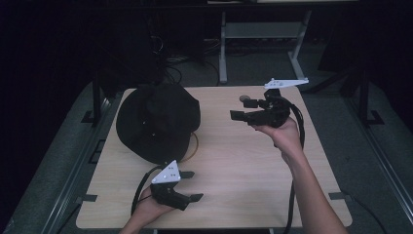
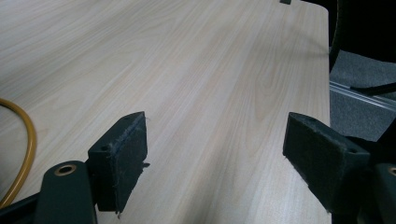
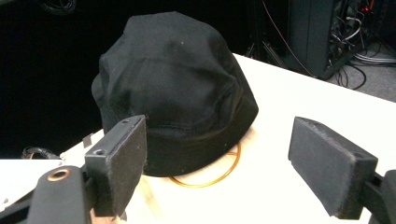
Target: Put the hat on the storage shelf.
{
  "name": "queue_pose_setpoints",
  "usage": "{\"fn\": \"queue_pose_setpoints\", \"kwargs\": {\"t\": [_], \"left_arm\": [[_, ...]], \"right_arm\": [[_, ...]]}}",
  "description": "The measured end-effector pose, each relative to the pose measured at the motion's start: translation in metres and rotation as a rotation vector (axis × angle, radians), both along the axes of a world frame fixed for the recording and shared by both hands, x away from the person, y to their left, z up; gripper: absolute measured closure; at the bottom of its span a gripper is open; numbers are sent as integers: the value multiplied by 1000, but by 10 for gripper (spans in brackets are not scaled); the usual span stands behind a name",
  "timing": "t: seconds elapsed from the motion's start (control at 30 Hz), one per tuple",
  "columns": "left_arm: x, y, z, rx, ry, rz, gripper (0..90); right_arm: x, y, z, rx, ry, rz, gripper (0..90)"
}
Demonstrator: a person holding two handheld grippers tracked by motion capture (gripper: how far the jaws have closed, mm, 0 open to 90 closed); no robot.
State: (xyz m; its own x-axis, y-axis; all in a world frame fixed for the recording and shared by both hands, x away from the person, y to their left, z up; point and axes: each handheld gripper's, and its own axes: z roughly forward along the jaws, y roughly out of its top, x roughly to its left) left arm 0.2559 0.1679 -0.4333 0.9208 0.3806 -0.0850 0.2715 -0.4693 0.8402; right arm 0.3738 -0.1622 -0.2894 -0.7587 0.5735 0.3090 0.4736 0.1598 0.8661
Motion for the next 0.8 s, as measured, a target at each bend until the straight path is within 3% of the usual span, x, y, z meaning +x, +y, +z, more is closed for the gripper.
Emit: {"fn": "queue_pose_setpoints", "kwargs": {"t": [0.8], "left_arm": [[0, 0, 0, 6, -2, -2, 214]], "right_arm": [[-25, -35, -23, -17, 32, -51, 161]]}}
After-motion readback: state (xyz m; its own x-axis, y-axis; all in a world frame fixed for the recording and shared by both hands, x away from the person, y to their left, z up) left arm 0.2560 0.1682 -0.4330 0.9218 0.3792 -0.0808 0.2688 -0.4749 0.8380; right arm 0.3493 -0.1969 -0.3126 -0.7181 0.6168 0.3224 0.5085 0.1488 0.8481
